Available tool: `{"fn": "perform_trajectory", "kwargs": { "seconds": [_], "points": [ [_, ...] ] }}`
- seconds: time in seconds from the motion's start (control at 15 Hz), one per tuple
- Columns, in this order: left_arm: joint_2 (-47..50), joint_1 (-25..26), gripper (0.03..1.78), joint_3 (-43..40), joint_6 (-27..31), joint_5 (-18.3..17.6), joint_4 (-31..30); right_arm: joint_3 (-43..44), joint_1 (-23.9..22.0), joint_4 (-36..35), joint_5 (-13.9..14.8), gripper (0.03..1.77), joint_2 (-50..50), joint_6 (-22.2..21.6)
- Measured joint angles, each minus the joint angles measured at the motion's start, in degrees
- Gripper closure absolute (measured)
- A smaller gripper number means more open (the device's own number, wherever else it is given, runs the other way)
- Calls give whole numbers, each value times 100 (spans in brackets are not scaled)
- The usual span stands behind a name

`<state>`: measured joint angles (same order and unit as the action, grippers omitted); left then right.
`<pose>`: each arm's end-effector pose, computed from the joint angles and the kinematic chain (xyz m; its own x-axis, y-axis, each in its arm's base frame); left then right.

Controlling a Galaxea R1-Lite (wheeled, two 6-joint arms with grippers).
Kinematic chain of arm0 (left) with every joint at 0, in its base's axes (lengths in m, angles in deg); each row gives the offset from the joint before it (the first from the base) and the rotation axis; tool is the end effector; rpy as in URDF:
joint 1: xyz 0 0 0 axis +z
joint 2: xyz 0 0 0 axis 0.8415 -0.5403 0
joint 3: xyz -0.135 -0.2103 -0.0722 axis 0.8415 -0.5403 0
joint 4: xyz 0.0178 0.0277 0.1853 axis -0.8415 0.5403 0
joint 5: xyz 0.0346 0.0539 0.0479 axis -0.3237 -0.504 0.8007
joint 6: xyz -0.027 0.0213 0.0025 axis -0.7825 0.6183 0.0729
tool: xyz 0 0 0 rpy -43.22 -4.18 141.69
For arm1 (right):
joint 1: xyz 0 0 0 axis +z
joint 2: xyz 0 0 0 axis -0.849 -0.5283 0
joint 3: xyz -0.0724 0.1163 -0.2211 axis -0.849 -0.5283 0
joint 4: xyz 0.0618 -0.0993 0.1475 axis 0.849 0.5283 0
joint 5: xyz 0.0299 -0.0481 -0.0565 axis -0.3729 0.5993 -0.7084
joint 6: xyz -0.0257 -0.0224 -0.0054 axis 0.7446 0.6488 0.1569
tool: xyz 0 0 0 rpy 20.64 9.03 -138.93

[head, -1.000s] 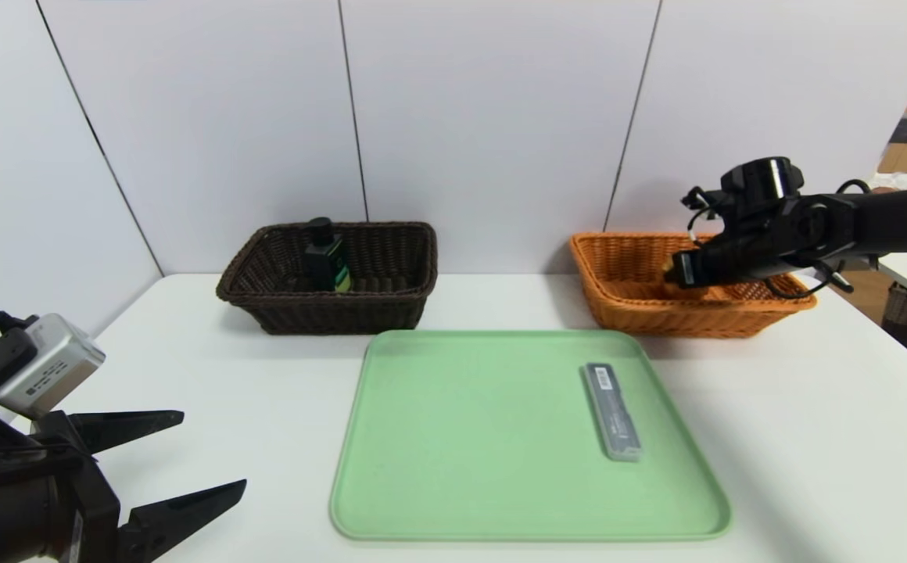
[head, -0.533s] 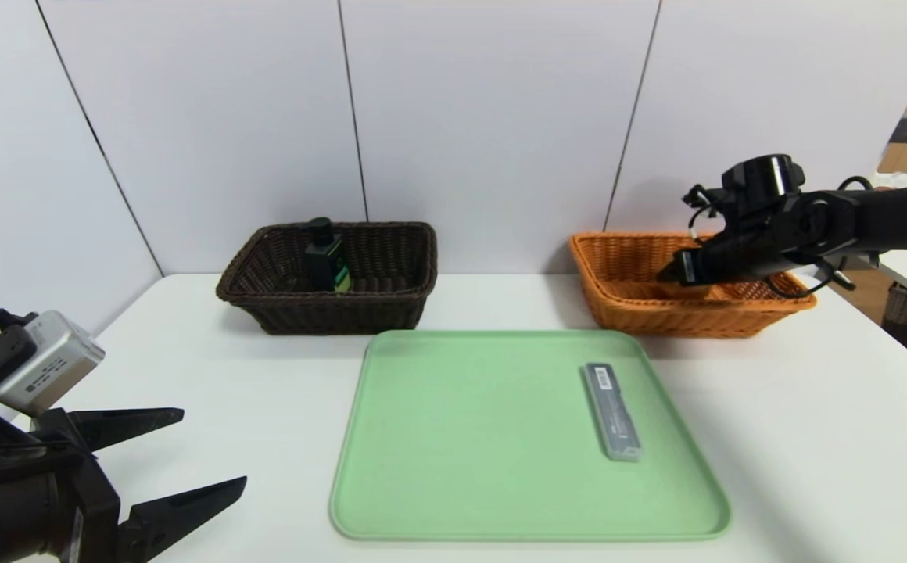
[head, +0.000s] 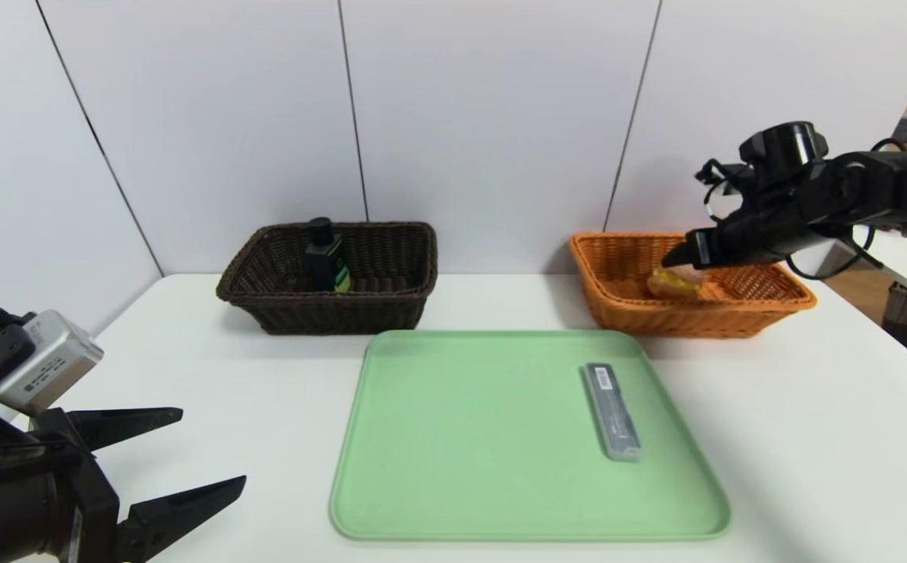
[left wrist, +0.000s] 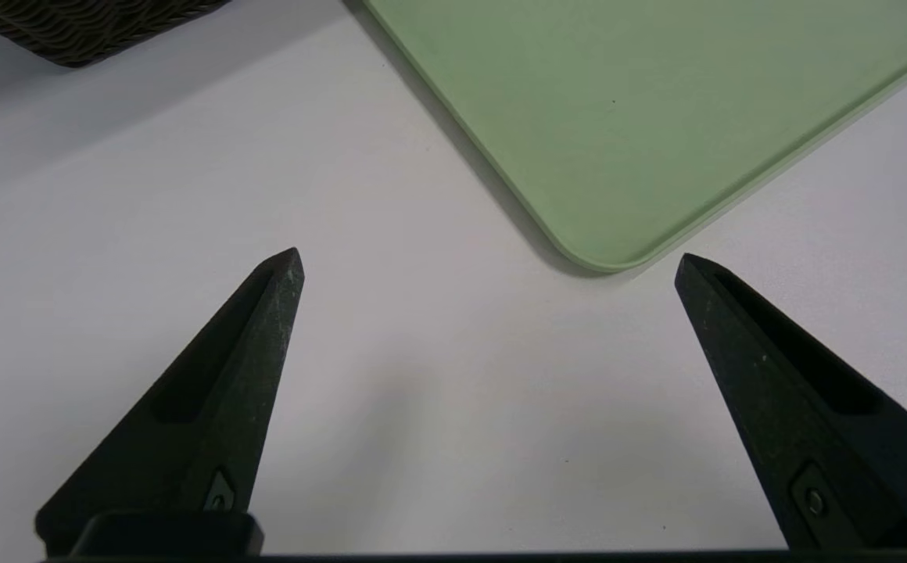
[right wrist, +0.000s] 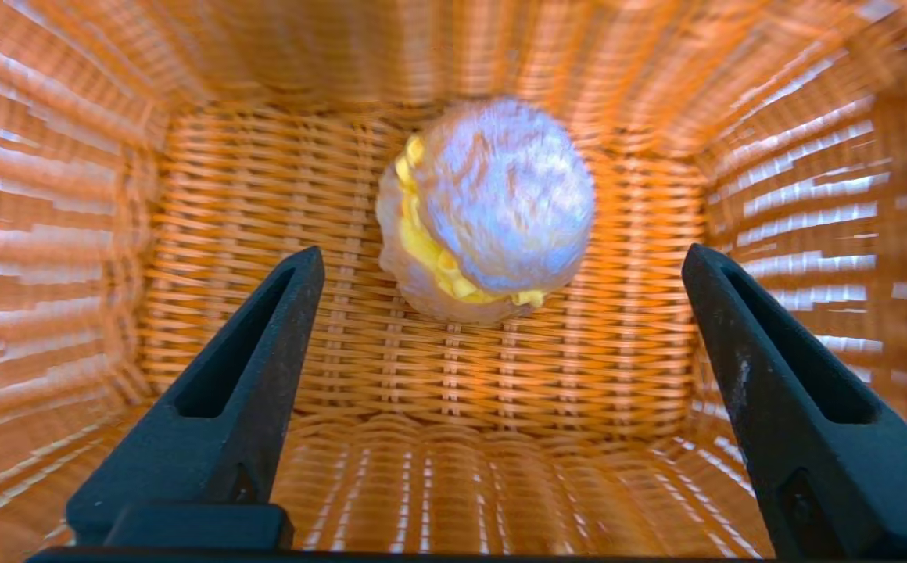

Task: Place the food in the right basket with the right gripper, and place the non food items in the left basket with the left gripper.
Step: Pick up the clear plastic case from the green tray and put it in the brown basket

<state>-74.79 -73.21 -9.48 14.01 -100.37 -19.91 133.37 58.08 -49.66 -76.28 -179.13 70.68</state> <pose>0.1438 -0.0517 0.1557 0.7320 -0.5190 -0.4415 0.5689 0.8221 -0.0230 0.4073 -0.0008 0.1671 0.7546 -0.0156 -0.6560 -0.0551 0.9947 -0.0871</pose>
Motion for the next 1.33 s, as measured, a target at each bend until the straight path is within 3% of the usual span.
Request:
{"fn": "perform_trajectory", "kwargs": {
  "seconds": [0.4, 0.8, 1.33],
  "points": [
    [-26, -9, 12, 83, -11, -11, -21, -290, 95, 773, -6, 14, 1113, -79],
    [-277, -12, 12, 408, -16, -20, -33, -1236, 230, 844, -30, 11, 2575, -236],
    [-916, -347, 12, 585, -46, -24, -477, -2950, 340, 839, -24, 11, 4134, -304]
  ]
}}
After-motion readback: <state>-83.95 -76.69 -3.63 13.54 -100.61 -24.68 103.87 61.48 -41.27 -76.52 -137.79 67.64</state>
